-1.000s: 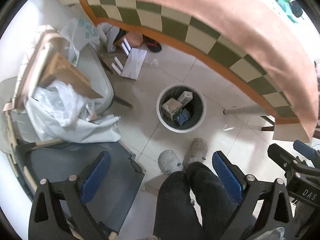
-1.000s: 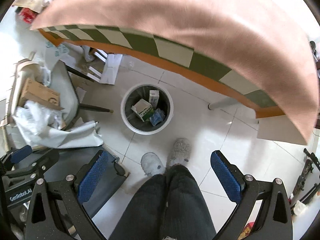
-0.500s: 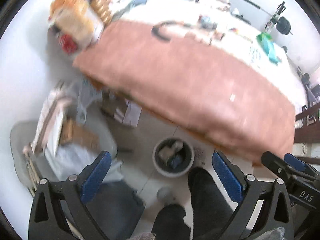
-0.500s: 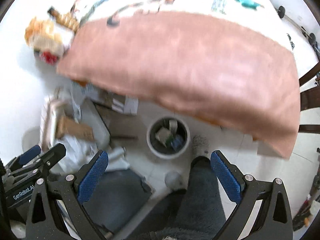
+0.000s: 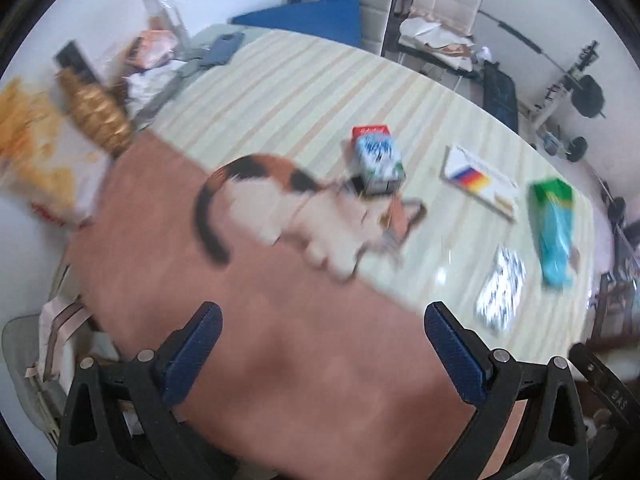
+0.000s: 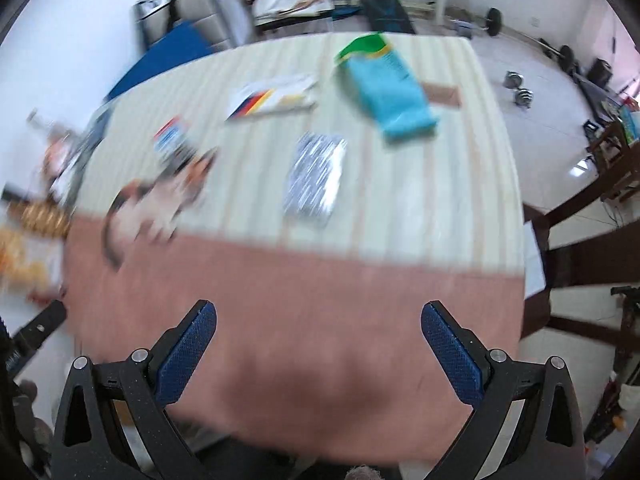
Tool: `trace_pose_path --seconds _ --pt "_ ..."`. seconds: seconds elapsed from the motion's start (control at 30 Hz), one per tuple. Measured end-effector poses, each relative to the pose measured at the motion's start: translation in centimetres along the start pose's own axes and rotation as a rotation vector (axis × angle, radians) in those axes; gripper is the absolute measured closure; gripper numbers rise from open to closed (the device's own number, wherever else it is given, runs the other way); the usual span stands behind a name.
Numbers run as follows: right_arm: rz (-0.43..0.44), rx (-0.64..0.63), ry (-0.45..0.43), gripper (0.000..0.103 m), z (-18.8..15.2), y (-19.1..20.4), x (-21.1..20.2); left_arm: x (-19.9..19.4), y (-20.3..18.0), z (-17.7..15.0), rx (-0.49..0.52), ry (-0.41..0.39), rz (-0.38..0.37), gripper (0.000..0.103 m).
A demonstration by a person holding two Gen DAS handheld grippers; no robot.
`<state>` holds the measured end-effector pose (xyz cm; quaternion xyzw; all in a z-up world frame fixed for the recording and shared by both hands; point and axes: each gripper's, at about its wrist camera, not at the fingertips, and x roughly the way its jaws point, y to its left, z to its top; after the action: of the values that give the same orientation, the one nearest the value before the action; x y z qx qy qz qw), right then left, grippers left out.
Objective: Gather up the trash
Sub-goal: 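Grasp the Perfectlands milk carton with the left tool while the right tool grasps the blue-green bag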
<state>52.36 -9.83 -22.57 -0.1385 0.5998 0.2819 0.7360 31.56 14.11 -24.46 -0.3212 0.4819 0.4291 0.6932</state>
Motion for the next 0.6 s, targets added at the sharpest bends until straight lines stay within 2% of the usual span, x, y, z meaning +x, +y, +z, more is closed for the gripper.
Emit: trace_pose_path --seconds 0.17,0.27,0.37,0.53,0.57,0.6 --pt "-0.056 0.036 0.016 0.0 9.4 -2.7 5.9 6.9 -3.2 6.2 -0.03 0.071 0.023 0.0" --pt "-0.089 0.027 0.011 0.0 13.5 -3.7 9.0 10.7 -4.5 8.9 -0.034 0.106 0.042 0.0" --pt "-0.111 0.024 0.024 0.0 17.3 -4.3 12.5 13.7 -5.5 10.4 -0.031 0.138 0.062 0.0" --pt "-0.092 -0.007 0.058 0.0 21.5 -4.3 16.6 16.7 -5.9 11.5 -0.031 0.171 0.067 0.0" --pt "-0.101 -0.014 0.071 0.0 22.0 -4.1 17.4 16.8 -5.9 11.6 -0.028 0.169 0.069 0.007" --pt "-0.107 -0.016 0.07 0.0 22.3 -4.1 17.6 16.8 -5.9 11.6 -0.025 0.165 0.07 0.024"
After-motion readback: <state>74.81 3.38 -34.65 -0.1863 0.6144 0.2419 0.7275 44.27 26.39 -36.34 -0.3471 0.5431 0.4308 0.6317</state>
